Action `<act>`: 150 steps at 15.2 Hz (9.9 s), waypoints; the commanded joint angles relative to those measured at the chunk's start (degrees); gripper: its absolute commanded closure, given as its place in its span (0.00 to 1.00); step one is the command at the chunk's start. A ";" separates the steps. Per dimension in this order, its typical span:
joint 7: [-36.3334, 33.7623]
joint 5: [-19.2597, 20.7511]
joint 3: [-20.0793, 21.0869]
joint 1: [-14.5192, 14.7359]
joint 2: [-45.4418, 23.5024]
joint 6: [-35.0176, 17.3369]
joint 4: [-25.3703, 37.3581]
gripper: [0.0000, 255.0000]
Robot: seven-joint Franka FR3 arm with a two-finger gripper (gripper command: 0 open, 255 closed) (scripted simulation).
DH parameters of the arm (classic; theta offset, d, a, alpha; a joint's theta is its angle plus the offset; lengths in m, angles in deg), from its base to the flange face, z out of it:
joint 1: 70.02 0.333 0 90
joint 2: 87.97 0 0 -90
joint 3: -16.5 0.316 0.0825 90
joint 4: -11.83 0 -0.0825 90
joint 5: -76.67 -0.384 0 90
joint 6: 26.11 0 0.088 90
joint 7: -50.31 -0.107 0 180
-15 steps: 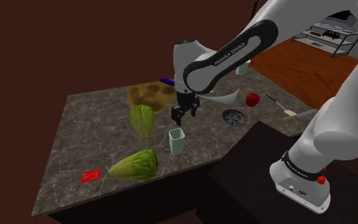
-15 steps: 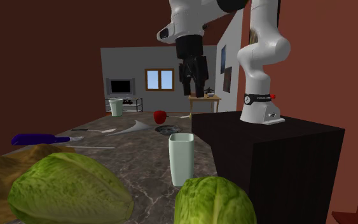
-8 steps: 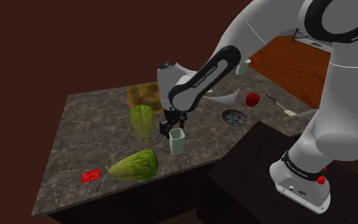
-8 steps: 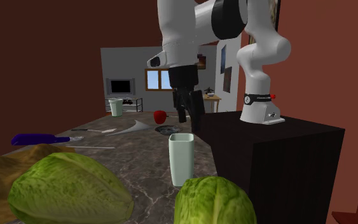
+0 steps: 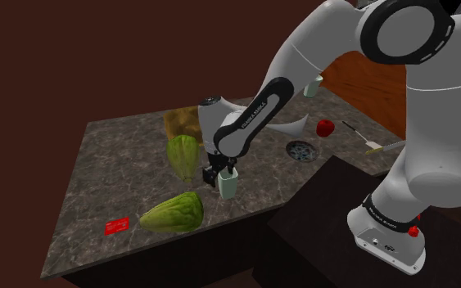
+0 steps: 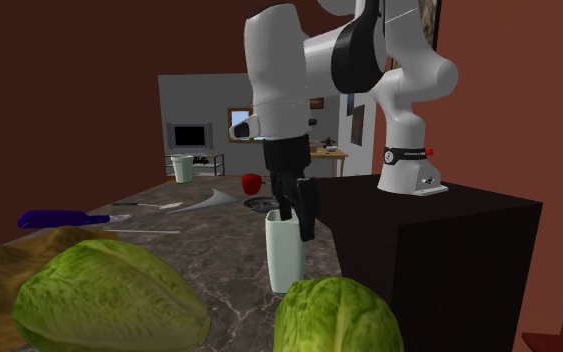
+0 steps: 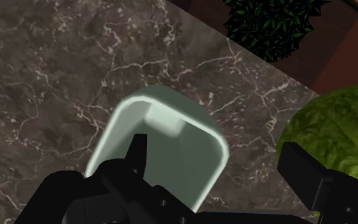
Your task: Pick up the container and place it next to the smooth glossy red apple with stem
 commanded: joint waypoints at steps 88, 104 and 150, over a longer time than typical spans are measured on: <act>41.68 -4.08 -17.47 -21.28 39.77 22.84 -15.87 1.00; 63.92 0.04 -31.13 -32.03 31.07 22.00 -6.39 1.00; 74.42 -8.22 -32.08 -37.88 3.01 -5.65 -6.20 1.00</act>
